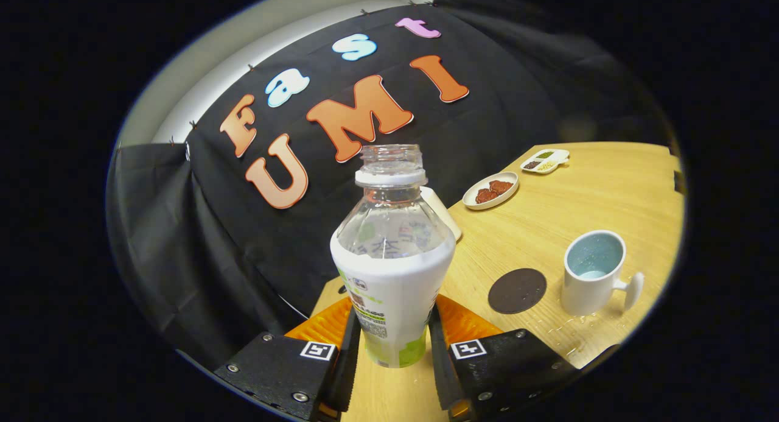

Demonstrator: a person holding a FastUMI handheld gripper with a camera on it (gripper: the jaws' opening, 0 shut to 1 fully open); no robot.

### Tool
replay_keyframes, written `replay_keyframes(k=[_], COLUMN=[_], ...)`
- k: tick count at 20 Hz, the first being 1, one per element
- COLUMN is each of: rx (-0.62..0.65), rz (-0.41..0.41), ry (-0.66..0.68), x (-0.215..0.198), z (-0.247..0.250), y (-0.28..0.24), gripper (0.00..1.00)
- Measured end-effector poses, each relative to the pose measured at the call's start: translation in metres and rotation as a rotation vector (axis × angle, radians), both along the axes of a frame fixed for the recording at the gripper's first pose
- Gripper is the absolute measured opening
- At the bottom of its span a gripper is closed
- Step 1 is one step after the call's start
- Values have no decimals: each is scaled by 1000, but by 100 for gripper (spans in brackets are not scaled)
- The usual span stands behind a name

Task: Take the bottle from table, then pour the juice into the cup, finally place the bottle on the coaster

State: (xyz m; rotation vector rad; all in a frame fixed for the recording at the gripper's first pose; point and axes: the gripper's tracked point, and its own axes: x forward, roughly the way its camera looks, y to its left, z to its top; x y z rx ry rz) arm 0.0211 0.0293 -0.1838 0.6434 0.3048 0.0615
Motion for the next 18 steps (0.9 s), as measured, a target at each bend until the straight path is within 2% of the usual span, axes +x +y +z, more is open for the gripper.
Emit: replay_keyframes(k=[7, 14, 18], rx=[254, 395, 430], rz=[-52, -29, -14], ry=[50, 135, 150], x=[7, 7, 5], z=[-5, -12, -6], y=[-5, 6, 7], gripper=[54, 54, 54])
